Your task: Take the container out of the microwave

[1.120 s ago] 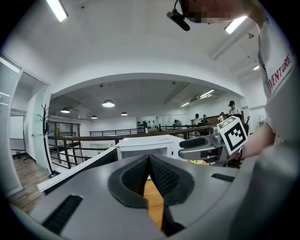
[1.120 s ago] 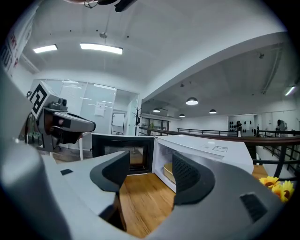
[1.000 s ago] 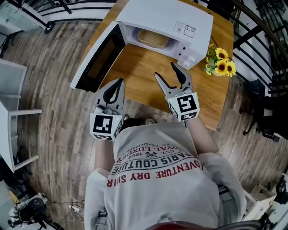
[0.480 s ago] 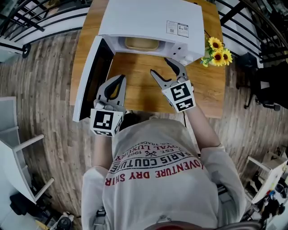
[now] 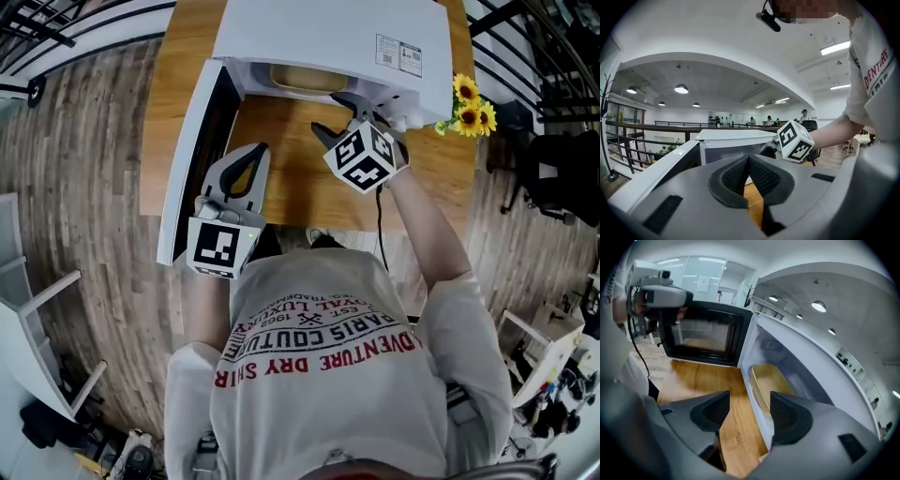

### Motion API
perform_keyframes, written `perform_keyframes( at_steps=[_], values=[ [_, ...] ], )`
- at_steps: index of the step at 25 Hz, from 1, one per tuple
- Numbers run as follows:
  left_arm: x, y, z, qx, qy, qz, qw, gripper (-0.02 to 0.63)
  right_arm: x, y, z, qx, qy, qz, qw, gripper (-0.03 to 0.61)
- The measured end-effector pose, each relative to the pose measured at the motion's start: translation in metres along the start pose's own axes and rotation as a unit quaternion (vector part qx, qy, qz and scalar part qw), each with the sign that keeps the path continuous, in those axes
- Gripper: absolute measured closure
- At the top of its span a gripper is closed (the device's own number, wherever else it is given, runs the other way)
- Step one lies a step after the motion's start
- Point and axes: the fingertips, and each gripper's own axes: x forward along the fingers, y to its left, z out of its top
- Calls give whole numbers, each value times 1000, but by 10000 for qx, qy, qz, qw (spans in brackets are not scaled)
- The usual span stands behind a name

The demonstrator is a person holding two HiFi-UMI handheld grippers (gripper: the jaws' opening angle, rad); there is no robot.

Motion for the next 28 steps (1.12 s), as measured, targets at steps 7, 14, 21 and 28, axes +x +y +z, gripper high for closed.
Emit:
perform_keyframes(
  at_steps=[7,14,21,28],
  values=[
    [-1,11,-7,-162,37,65,9998,600,50,-3,-1,-842,648,339,9938,296],
    [-1,18,-8,-277,70,168,9995,600,86,-4,-2,-1270,1086,667,9837,313],
    [-10,27,-6,-250,56,322,9992,600,104,-8,6,-1617,1306,534,9767,439],
    [-17,25,-5,-236,63,291,9993,600,106,-12,-1,-1838,1522,413,9702,528]
  ],
)
